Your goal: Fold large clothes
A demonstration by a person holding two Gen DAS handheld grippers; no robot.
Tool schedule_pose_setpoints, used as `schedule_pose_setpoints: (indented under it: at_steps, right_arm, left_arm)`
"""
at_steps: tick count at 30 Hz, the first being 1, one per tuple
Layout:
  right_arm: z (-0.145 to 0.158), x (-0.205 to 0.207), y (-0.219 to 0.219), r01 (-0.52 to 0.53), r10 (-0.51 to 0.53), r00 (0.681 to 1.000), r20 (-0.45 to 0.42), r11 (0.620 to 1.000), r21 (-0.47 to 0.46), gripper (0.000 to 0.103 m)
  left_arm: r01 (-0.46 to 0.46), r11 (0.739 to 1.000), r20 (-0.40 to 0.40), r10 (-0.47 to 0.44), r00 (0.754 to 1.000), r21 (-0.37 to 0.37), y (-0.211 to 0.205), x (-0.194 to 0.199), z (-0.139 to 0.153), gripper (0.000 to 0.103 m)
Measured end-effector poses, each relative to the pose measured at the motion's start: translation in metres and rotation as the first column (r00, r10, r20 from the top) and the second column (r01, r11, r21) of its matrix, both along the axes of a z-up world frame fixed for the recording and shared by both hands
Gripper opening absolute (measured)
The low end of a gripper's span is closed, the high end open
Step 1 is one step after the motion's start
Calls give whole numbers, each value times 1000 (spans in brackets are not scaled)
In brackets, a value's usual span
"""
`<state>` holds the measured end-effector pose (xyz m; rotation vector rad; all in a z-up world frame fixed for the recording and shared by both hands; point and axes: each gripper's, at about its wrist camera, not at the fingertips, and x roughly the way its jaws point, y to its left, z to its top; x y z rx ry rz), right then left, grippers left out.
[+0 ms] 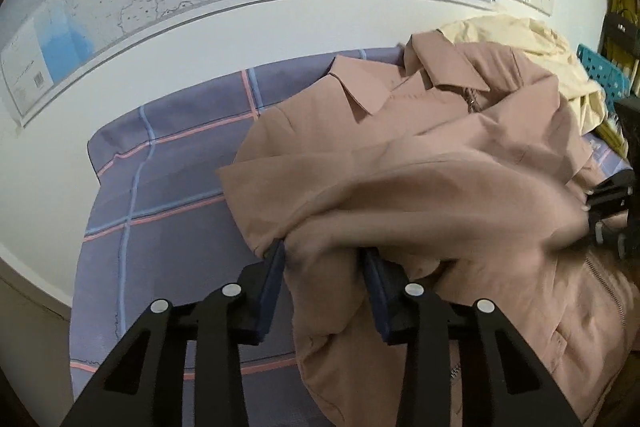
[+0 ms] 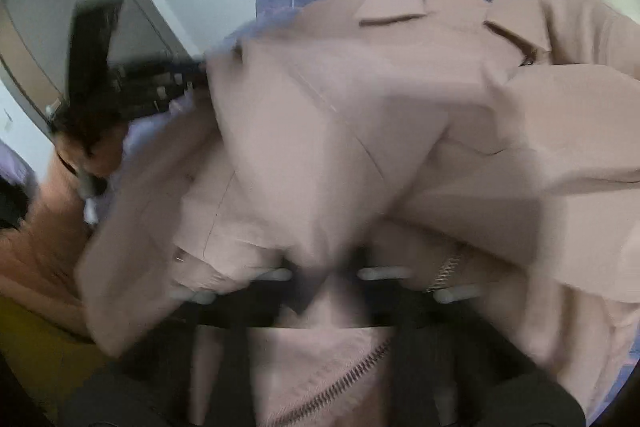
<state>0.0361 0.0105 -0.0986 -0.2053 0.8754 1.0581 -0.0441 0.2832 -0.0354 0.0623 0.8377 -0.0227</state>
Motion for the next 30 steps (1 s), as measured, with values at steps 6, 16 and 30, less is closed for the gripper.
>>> schedule_pose_setpoints:
  at_steps: [6,16,30]
  right_arm:
    - [111,-14,-27,185,-136,858,496,982,-51,19]
    - [72,-6,-65,136,-97,921,378,988,-78,77]
    - [89,18,-80,267,-202,830,521,962,-52,9]
  left_arm:
    - [34,999,54,-34,998,13,-15,-12,9,32]
    - [-35,999,-59,36,998,30,1,-11,-19,32]
    - [12,997,-45,-8,999,71,-10,-6,-15,33]
